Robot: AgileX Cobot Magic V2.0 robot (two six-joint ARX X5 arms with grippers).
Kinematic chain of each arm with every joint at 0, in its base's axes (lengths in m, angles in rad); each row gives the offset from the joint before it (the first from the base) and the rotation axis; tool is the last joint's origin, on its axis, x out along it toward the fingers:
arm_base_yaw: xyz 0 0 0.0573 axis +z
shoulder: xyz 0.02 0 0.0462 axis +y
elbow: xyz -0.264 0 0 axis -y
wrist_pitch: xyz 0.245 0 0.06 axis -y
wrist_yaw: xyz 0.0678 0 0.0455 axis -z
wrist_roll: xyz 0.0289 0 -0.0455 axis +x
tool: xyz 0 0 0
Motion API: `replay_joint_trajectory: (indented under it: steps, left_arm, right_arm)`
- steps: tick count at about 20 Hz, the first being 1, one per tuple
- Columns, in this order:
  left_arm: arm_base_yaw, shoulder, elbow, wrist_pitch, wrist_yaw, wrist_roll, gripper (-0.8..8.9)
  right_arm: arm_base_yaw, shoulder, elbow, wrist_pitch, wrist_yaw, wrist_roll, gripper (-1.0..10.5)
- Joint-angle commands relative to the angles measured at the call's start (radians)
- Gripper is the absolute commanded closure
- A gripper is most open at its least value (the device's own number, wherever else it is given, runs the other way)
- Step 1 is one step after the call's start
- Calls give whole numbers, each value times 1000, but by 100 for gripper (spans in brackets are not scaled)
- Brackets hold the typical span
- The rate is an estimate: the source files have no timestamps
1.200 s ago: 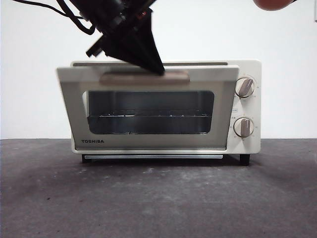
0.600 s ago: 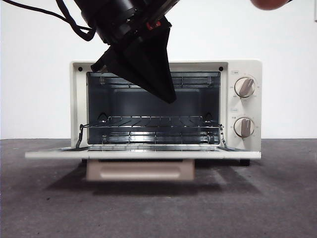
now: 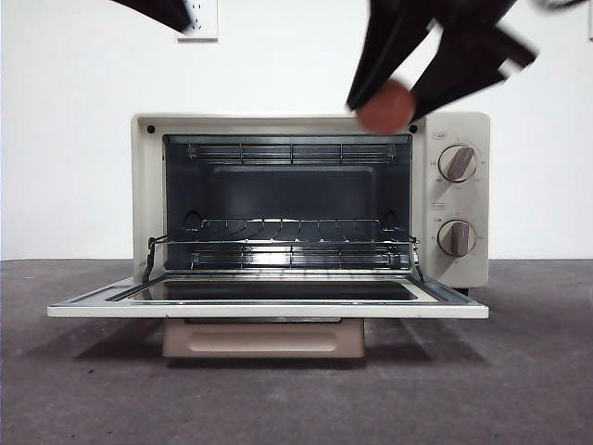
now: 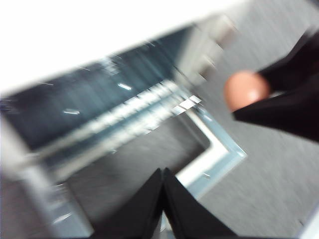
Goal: Eggoven
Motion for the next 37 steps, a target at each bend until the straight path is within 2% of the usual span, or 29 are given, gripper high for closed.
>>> replay_joint_trajectory:
  steps: [1,5,10,13,26,28,31,37]
  left_arm:
    - [66,-73,-40,-14,37,8,807]
    - [199,-206,-163,-36,126,11,807]
    - [264,-280,-257,-37,177,9,807]
    - [276,-300,-290,-60,192,10,807]
    - [276,-303,-291,-61,192,10,807]
    - [276,-303,-291,-61,192,10,807]
    - [276,-303,-291,-61,192,10,807]
    - [276,-303,-291,-61,192,10,807]
  right_arm:
    - [-10,90,15,98,-23,5,944]
    - [-31,230,15,236,-30,23,944]
    - [-42,320,15,343,-40,23,944]
    - [-51,357,15,398,-3,23,944]
    - [-58,408,15,430,2,23,943]
    - [-58,408,15,430,2,23,885]
    - [-58,408,15,429,2,46,683]
    - [-57,408,15,429,-3,58,638]
